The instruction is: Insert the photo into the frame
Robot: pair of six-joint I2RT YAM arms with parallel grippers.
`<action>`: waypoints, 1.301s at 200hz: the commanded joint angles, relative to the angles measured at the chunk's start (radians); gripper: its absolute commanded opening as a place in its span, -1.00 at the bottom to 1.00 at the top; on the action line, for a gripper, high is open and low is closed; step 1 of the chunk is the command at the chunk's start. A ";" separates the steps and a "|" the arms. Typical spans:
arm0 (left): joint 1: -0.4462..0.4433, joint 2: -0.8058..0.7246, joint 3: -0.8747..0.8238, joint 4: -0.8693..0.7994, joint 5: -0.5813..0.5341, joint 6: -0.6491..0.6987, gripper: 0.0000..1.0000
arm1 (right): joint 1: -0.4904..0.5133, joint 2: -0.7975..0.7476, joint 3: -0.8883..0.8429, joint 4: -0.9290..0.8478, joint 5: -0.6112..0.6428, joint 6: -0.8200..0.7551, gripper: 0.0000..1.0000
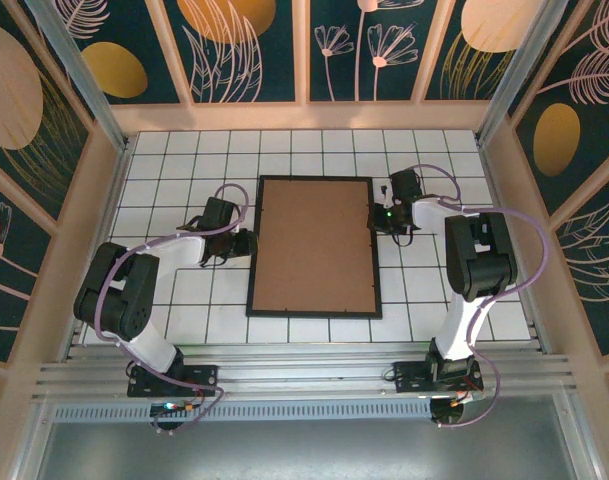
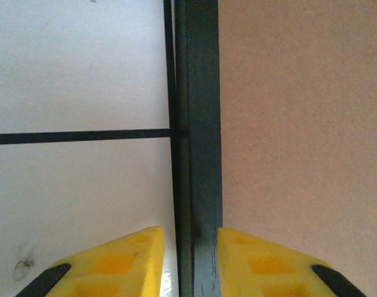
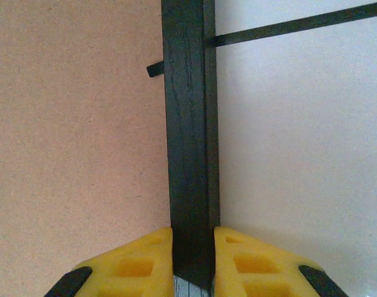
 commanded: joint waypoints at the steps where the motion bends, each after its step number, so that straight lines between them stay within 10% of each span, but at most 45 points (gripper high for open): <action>1: -0.003 -0.004 -0.013 -0.005 0.039 -0.004 -0.41 | 0.003 0.029 -0.021 -0.019 0.005 -0.015 -0.62; 149: -0.066 0.118 0.026 0.034 0.058 0.009 -0.35 | 0.011 0.039 -0.021 -0.008 -0.029 -0.006 -0.62; 260: -0.132 0.111 0.094 -0.102 -0.224 0.045 0.04 | 0.020 0.053 -0.005 -0.019 -0.020 -0.010 -0.63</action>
